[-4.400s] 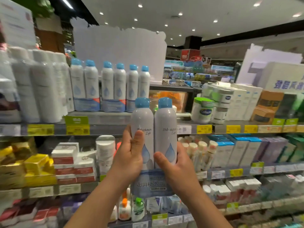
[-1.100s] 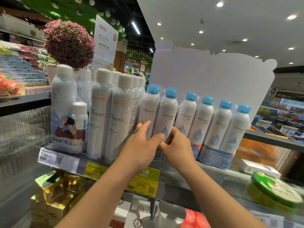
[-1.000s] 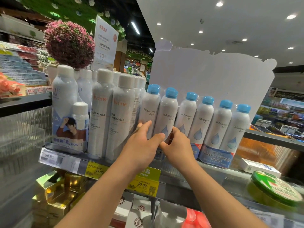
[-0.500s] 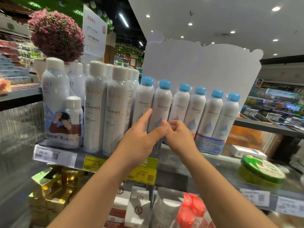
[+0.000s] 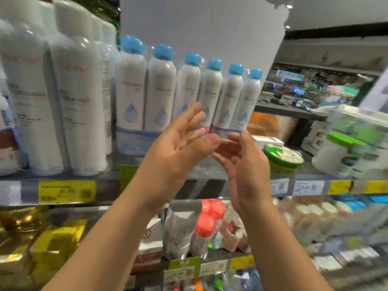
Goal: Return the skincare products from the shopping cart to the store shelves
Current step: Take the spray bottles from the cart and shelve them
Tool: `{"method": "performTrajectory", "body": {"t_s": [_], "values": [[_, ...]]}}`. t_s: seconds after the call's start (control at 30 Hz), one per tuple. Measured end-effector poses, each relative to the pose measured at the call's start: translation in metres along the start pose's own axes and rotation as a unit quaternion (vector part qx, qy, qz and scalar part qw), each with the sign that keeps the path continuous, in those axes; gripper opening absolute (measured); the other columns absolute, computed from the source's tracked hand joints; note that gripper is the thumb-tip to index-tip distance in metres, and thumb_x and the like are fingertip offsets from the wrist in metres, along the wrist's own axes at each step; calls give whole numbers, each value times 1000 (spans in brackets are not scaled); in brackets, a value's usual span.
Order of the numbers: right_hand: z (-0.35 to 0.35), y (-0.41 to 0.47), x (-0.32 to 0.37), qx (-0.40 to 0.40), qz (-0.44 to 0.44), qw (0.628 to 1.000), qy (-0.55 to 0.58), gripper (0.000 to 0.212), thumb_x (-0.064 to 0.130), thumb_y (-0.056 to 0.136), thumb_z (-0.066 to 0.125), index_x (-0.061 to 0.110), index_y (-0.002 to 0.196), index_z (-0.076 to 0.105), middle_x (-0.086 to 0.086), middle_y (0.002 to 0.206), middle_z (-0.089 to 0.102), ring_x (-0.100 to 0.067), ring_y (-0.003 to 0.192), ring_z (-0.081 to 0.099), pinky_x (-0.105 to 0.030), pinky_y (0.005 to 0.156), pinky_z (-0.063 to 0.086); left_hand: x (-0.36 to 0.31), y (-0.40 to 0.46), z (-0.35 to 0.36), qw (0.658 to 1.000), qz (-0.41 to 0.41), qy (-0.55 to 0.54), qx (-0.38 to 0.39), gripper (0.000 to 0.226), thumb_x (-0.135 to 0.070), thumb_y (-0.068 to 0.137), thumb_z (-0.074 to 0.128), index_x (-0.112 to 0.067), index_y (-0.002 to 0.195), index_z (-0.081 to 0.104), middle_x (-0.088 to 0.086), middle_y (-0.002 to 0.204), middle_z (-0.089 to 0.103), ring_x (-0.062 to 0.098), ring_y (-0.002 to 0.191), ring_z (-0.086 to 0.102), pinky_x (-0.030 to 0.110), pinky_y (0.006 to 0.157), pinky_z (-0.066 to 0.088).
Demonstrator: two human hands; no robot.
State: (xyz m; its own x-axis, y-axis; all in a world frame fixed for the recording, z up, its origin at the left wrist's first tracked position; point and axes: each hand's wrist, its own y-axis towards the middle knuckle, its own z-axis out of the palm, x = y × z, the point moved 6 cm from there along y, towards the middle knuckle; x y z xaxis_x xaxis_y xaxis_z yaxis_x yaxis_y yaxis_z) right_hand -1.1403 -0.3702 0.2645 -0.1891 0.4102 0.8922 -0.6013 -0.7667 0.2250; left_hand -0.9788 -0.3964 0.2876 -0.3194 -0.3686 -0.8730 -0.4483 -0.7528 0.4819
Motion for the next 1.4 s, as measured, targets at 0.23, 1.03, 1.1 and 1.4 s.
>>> {"method": "performTrajectory", "body": {"t_s": [0.23,1.03,1.1,1.4], "values": [[-86,-40,1,-102,5,993,54,34,33,108,47,3,107,63,-18,89,69,-29,88,71,-45,89,61,39,-20,60,992,-45,-81,88,83,-54,68,83,-37,143,51,-10,143,61,18,133,59,52,112,44],[-501,-297,87,-432,83,886,150,43,48,102,52,12,123,63,-24,112,74,-41,106,73,-56,92,58,138,-196,453,860,-339,-162,345,103,-59,49,92,-17,137,60,6,130,71,35,112,71,47,88,60],[-527,-319,92,-448,81,877,153,42,50,102,50,15,122,63,-21,107,75,-38,102,74,-52,88,58,141,-213,478,845,-364,-173,351,115,-65,38,95,-16,136,61,8,128,72,36,111,71,46,86,61],[-599,-377,90,-512,93,826,217,41,49,103,52,14,120,65,-21,111,76,-40,102,75,-49,81,58,154,-262,559,811,-433,-155,362,60,-53,91,56,-15,137,60,9,129,71,42,122,63,56,99,53]]}}
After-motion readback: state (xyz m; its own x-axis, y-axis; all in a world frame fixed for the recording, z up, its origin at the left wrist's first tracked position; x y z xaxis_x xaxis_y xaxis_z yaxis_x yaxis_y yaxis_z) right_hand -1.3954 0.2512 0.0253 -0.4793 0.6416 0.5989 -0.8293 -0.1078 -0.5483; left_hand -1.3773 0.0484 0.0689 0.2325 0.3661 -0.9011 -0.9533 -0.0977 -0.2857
